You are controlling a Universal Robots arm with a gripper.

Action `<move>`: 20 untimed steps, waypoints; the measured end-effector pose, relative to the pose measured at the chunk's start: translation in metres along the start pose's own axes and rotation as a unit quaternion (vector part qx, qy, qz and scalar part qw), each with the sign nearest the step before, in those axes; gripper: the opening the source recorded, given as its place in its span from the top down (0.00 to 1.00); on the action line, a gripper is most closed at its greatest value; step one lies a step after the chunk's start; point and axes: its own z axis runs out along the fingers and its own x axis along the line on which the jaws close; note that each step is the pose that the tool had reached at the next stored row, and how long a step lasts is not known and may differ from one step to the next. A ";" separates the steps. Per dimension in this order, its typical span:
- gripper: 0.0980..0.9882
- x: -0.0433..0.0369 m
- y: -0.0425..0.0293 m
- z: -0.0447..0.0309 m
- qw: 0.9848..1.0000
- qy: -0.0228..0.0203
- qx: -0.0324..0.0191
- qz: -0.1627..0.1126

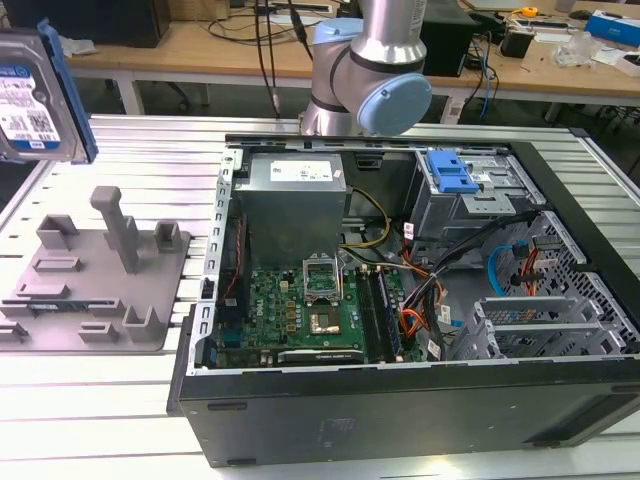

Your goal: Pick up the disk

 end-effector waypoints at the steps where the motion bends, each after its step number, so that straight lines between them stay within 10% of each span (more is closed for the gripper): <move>1: 0.70 0.0001 0.0000 -0.0046 1.000 0.000 0.000 0.000; 8: 0.70 0.0014 0.0006 -0.0461 1.000 0.000 0.000 0.000; 20: 0.70 0.0014 0.0007 -0.0462 1.000 0.000 0.000 0.000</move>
